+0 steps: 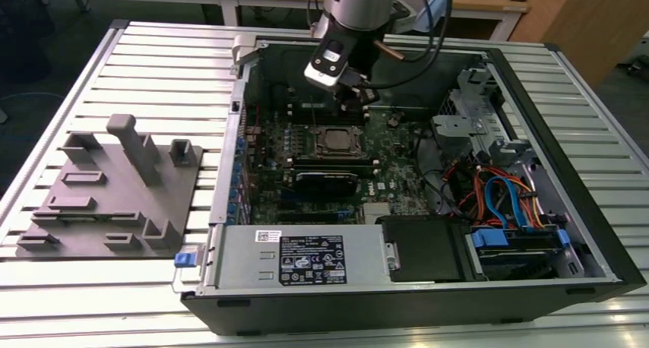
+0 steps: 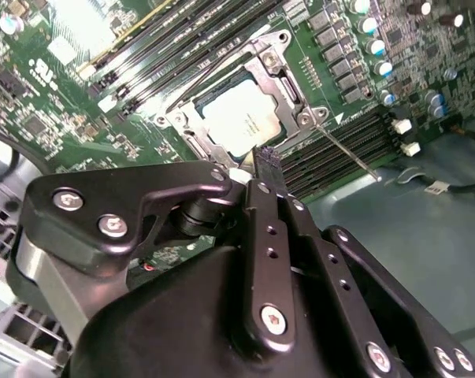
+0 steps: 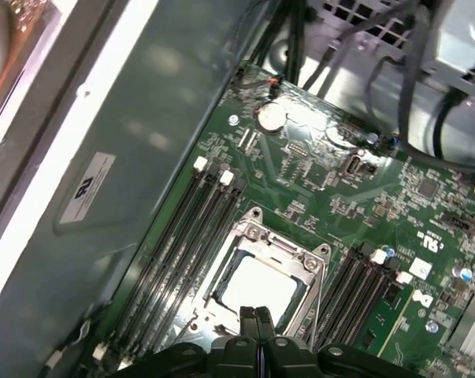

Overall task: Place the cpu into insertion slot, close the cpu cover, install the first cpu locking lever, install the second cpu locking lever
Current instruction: 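Install the first cpu locking lever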

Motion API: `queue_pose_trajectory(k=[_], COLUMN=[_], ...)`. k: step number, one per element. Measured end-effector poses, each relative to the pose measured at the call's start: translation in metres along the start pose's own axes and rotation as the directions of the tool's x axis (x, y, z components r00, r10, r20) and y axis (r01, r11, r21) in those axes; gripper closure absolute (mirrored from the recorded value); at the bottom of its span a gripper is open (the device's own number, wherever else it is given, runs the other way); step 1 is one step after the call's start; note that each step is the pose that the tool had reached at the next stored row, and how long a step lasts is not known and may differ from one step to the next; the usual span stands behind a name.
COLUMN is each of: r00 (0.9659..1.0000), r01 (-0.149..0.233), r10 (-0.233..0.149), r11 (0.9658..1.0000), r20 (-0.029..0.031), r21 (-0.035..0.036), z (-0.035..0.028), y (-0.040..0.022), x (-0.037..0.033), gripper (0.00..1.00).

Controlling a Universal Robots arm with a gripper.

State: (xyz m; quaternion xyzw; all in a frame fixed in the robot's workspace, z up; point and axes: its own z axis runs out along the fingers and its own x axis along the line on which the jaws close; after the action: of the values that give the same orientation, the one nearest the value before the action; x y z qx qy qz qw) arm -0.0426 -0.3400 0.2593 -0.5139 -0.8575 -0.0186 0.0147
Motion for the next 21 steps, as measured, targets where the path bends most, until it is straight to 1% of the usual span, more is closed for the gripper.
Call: queue_pose_trajectory(k=[2, 4, 6, 9, 11, 13, 15, 18, 21], r00=[0.9996, 0.9983, 0.9963, 0.9922, 0.9909, 0.9902, 0.99, 0.9896, 0.9894], r01=[0.029, 0.058, 0.086, 0.125, 0.135, 0.14, 0.141, 0.144, 0.145], r10=[-0.029, -0.058, -0.086, -0.125, -0.135, -0.14, -0.141, -0.144, -0.145], r11=[0.9996, 0.9983, 0.9963, 0.9922, 0.9909, 0.9902, 0.99, 0.9896, 0.9894], r20=[-0.0005, -0.0011, -0.0016, -0.0024, -0.0028, -0.0027, -0.0016, 0.0011, 0.002], r21=[0.0013, 0.0025, 0.0037, 0.0054, 0.0057, 0.0058, 0.0046, 0.0008, -0.0005], z=[0.0, 0.0, 0.0, 0.0, 0.0001, 0.0001, 0.0001, 0.0003, 0.0003], y=[0.0, 0.0, 0.0, -0.0001, -0.0009, -0.0072, -0.0085, -0.0088, -0.0088], x=[0.0, 0.0, 0.0, 0.0, 0.0005, 0.0039, 0.0046, 0.0047, 0.0047], gripper=[0.89, 0.89, 0.89, 0.89, 0.89, 0.89, 0.89, 0.89, 0.89])
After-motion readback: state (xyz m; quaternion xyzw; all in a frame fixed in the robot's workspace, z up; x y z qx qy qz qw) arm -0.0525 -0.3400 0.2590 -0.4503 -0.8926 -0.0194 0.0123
